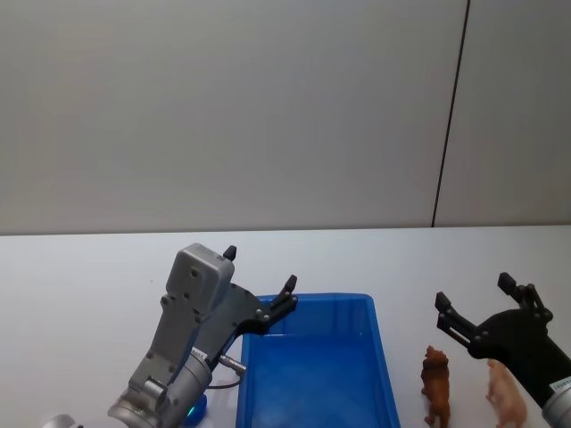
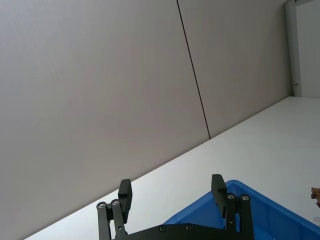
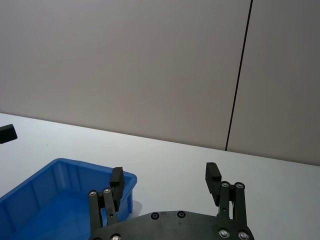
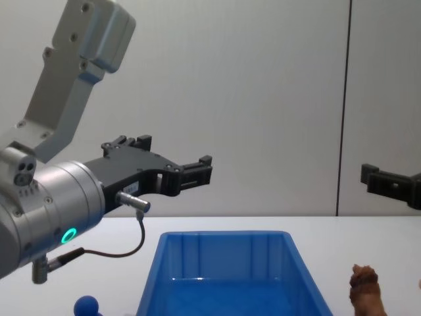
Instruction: Pick up the two dolls from the table and place them into the box.
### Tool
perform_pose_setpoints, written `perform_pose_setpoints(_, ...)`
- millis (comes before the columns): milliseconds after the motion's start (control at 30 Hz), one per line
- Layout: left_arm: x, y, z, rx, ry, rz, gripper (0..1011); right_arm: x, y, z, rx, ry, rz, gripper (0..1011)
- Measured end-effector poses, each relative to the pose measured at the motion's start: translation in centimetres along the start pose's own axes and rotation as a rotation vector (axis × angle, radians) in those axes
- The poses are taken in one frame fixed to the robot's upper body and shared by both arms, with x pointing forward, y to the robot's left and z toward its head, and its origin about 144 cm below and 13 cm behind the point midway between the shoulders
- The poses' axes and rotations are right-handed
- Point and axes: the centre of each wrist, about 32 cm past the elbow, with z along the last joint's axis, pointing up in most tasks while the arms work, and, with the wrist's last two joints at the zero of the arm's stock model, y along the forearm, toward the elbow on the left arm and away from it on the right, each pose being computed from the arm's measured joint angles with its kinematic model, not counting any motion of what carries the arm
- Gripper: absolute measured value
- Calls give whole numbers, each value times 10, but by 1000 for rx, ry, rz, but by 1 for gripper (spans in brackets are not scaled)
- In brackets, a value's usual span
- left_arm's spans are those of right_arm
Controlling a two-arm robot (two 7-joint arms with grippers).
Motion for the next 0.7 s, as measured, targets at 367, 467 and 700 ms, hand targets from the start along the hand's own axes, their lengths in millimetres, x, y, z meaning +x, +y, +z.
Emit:
perform_pose_setpoints(367,0,0,0,0,0,0,1001,0,0,0,0,0,0,1001)
perform_pose_setpoints(467,0,0,0,0,0,0,1001,0,0,0,0,0,0,1001)
perform_pose_setpoints(700,0,0,0,0,0,0,1001,0,0,0,0,0,0,1001)
